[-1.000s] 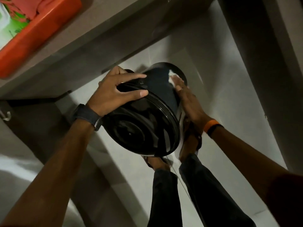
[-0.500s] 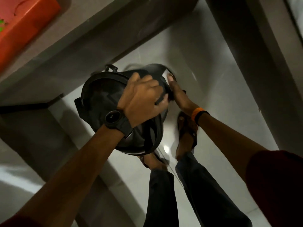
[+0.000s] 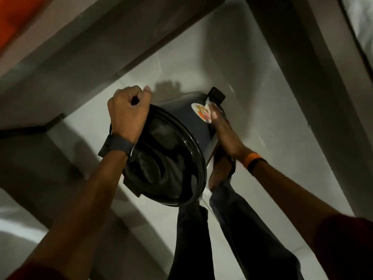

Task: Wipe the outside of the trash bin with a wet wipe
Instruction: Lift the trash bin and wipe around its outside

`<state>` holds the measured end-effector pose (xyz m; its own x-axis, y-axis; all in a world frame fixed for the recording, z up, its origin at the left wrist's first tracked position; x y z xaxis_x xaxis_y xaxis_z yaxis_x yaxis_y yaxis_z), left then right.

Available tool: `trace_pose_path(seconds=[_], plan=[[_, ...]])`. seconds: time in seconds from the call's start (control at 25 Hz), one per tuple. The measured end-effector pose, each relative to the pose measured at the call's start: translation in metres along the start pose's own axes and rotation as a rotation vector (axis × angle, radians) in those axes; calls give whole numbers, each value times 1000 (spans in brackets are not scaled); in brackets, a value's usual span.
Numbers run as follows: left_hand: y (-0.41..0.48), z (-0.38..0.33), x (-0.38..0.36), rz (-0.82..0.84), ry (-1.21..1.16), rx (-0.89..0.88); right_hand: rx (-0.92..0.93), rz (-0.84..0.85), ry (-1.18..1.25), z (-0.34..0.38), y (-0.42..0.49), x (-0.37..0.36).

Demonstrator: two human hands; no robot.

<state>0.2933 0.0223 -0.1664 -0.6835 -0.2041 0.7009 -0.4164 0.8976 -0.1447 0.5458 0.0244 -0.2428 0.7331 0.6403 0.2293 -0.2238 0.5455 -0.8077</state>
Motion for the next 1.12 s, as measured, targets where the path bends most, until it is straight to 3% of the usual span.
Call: trace_pose_path(seconds=[0.08,0.16,0.2,0.28,0.36,0.56,0.76,0.8,0.92,1.0,1.08,1.12], plan=[[-10,-20,-7,58,172,-393,-196,33,112,3,33,14],[-32,-48,-31,278,283,-855,-249,132,39,10,45,16],[-40,-59,-43,379,332,-954,-248,163,40,14,45,15],[-39,-73,-56,440,393,-867,-192,193,200,19,26,14],[-26,-69,-50,371,353,-626,-75,152,326,17,-10,10],[-2,-37,-25,249,167,-266,100,125,293,-11,-57,-8],[14,-24,-23,193,2,-95,-250,-13,277,-24,5,25],[20,-20,-22,173,-38,-55,-185,4,279,-15,0,20],[35,-7,-21,114,-65,43,344,126,95,28,-42,-17],[42,2,-17,60,-74,88,519,154,-52,39,-46,-31],[41,5,-2,-55,-90,76,378,60,-99,42,-18,-18],[38,1,8,-131,-62,-37,230,14,-86,41,-1,-8]])
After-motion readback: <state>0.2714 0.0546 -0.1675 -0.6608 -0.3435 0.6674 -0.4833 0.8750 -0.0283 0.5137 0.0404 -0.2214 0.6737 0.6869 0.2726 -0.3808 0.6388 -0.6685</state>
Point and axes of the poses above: each hand's wrist, its own y-axis towards the middle knuckle, its own x-axis out of the back of the hand, z = x × y, the point moved 3 cm from there along y, towards the middle knuckle, and after that the axes turned 11 degrees about -x, right-handed, at the moved point
